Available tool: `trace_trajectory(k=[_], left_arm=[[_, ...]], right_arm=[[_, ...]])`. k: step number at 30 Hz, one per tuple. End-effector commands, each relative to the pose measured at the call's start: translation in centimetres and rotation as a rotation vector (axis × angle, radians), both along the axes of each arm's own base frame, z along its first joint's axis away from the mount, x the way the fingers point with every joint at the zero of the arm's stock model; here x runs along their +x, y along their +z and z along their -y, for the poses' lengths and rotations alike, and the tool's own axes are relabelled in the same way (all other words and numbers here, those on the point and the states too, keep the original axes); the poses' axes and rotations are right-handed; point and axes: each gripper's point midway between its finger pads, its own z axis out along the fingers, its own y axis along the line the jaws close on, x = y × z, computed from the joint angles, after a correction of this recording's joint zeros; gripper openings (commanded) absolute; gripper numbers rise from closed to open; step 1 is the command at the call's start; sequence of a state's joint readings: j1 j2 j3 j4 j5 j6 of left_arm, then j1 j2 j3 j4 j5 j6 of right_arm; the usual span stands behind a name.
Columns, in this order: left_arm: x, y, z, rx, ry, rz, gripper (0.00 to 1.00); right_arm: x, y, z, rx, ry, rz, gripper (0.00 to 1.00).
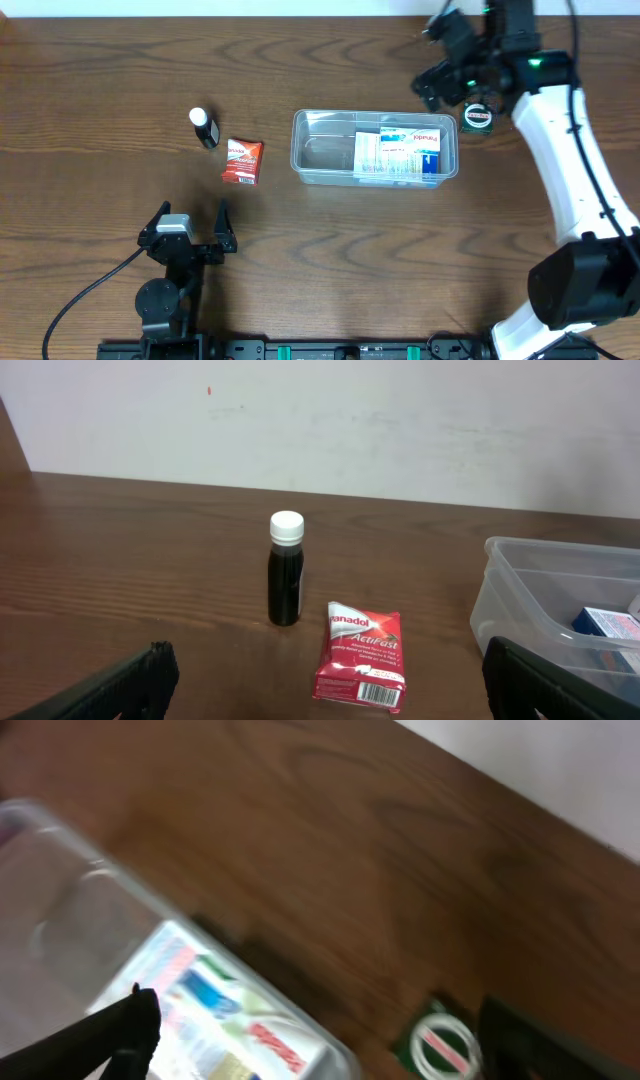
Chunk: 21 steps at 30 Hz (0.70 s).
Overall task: Pack container
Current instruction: 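Release and raise the right gripper toward the green tin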
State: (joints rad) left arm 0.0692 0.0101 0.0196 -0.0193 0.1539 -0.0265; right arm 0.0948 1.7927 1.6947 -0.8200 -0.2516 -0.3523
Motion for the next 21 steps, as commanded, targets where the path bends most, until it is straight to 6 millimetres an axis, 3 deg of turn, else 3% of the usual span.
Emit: trace_trajectory(k=[1, 6, 10, 12, 18, 21], left_arm=[[-0.1, -1.4, 0.2, -0.010, -0.013, -0.043, 0.98], [-0.1, -1.4, 0.2, -0.010, -0.013, -0.043, 0.98], [-0.1, -1.4, 0.2, -0.010, -0.013, -0.043, 0.98], [-0.1, -1.4, 0.2, -0.010, -0.013, -0.043, 0.98], [-0.1, -1.4, 0.2, -0.010, -0.013, -0.043, 0.98], [-0.1, -1.4, 0.2, -0.010, -0.013, -0.043, 0.98]], right_arm=[[0.5, 0.3, 2.2, 0.013, -0.094, -0.005, 0.99], [0.3, -0.2, 4.8, 0.055, -0.222, -0.053, 0.99], [1.2, -0.6, 8.9, 0.133, -0.563, -0.079, 0.99], [1.2, -1.6, 10.5, 0.155, -0.707, -0.104, 0.99], [1.9, -5.1, 12.9, 0.039, -0.795, -0.127, 0.99], [2.4, -7.3, 13.1, 0.028, -0.810, -0.161, 0.99]])
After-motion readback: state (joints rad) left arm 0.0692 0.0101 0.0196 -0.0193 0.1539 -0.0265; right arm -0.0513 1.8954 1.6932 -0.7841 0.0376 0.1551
